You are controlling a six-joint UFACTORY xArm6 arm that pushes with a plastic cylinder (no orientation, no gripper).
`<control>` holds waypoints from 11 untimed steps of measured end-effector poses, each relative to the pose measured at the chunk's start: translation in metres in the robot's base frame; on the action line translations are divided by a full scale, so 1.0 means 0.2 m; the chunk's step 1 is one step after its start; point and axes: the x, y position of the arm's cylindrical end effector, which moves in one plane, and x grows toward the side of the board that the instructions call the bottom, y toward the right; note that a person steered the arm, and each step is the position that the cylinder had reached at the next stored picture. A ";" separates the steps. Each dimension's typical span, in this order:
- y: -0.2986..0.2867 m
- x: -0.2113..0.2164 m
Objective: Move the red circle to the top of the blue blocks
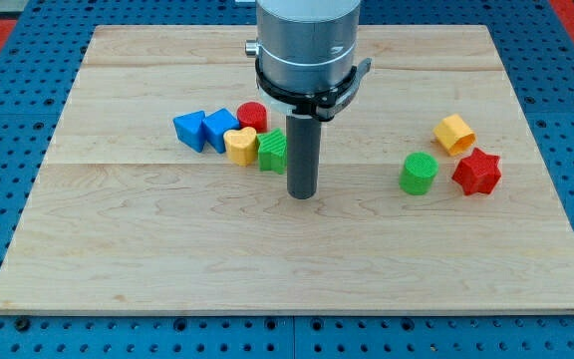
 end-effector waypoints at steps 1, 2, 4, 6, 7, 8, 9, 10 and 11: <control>0.01 -0.01; 0.05 -0.02; 0.06 -0.26; -0.01 -0.46; -0.12 -0.47; -0.30 -0.56; -0.47 -0.73; -0.49 -0.82; -0.10 -0.59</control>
